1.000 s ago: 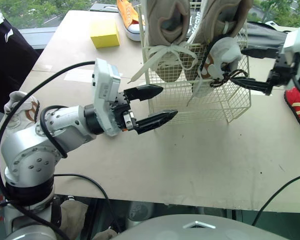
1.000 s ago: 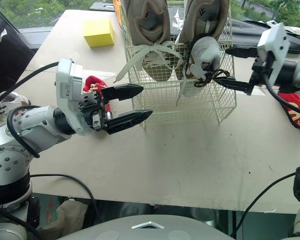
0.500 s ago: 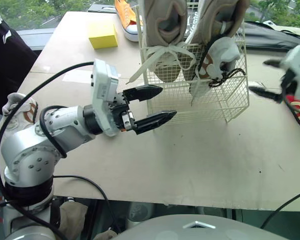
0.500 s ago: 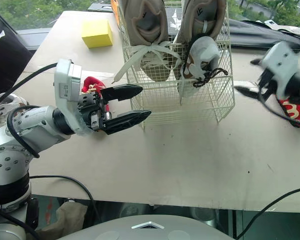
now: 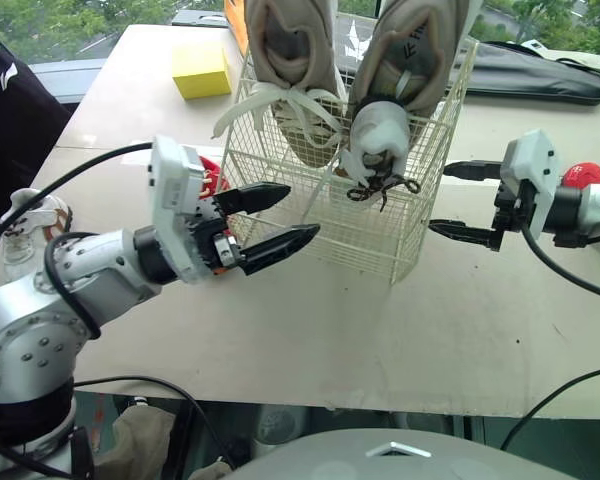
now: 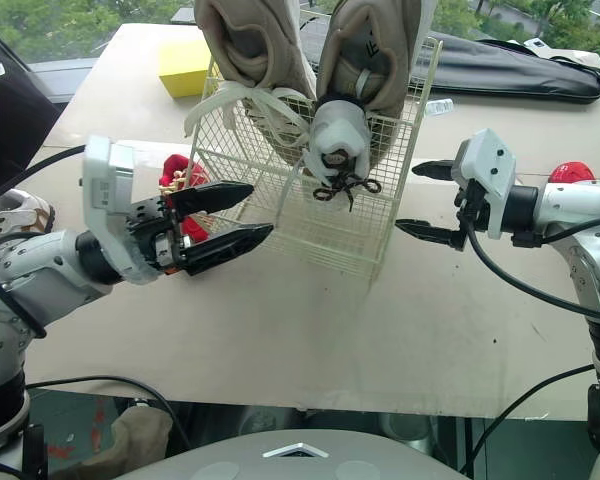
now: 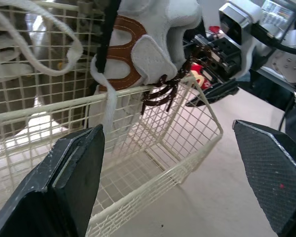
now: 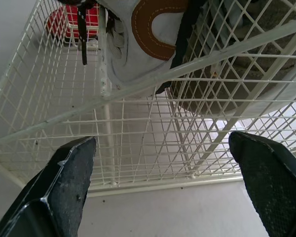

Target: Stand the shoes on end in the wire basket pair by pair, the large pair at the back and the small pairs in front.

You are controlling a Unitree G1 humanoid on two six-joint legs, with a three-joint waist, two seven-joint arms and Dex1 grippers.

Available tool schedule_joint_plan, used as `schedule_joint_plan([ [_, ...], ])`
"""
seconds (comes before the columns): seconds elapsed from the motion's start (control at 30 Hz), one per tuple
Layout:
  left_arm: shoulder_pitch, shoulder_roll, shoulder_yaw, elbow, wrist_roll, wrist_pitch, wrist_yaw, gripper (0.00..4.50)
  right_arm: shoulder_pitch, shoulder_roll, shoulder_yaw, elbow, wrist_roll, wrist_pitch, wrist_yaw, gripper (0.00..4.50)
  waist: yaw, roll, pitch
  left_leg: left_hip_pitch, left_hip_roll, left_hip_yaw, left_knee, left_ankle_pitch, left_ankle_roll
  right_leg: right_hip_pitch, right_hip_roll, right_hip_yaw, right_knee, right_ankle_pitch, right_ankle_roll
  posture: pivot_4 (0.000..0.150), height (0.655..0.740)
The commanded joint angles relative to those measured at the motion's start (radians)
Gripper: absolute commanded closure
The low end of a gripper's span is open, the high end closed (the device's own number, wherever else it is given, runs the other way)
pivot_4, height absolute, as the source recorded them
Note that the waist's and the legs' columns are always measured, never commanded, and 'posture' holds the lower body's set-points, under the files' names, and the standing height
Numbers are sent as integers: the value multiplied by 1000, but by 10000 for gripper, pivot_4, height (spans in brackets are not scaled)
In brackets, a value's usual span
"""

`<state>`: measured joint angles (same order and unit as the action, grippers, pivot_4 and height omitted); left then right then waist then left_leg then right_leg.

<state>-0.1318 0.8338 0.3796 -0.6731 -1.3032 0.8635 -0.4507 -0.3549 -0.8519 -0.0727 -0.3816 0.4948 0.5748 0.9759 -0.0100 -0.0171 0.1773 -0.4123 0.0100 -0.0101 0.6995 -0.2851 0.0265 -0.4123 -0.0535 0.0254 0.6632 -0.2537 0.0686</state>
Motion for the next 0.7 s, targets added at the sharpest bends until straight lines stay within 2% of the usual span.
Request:
schedule_joint_plan([
  [0.03,64,-13,190,78,-82,-40,61,0,84,-51,-250,-27,130,-11,81,2418,13,1,0,-1,0,-1,0,1,-1,0,-1,-1,-1,0,0,1500,7400],
  [0.1,106,-2,273,142,-92,-36,59,0,69,-50,-332,-48,268,67,66,2418,14,1,0,-1,0,0,0,0,-1,0,-1,-1,-1,0,0,1500,7400],
  [0.2,161,22,371,247,-74,-22,29,0,17,-37,-352,-96,400,117,34,1003,-1,1,0,2,0,0,0,-2,3,1,-1,0,0,0,0,1500,7400],
  [0.3,204,58,423,357,25,-38,-11,0,-34,-27,-316,-153,431,99,14,1003,-2,1,0,3,1,0,-1,-2,3,2,0,-1,0,0,-1,1500,7400],
  [0.43,249,107,478,522,167,-63,-37,0,-142,22,-255,-279,562,110,-74,1003,-4,1,0,3,0,1,-1,-2,3,1,1,0,0,0,-1,1500,7400],
  [0.57,283,201,525,751,277,-23,-80,0,-199,63,-157,-303,543,79,-72,1003,1,-3,-1,1,0,0,-2,-2,3,1,-1,-3,-2,0,-1,1500,7400],
  [0.7,286,310,499,1064,417,-75,-205,0,-189,85,-79,-314,496,54,-49,1003,-3,-3,-1,1,0,0,-3,-2,3,0,0,-3,-2,0,-1,1500,7400],
])
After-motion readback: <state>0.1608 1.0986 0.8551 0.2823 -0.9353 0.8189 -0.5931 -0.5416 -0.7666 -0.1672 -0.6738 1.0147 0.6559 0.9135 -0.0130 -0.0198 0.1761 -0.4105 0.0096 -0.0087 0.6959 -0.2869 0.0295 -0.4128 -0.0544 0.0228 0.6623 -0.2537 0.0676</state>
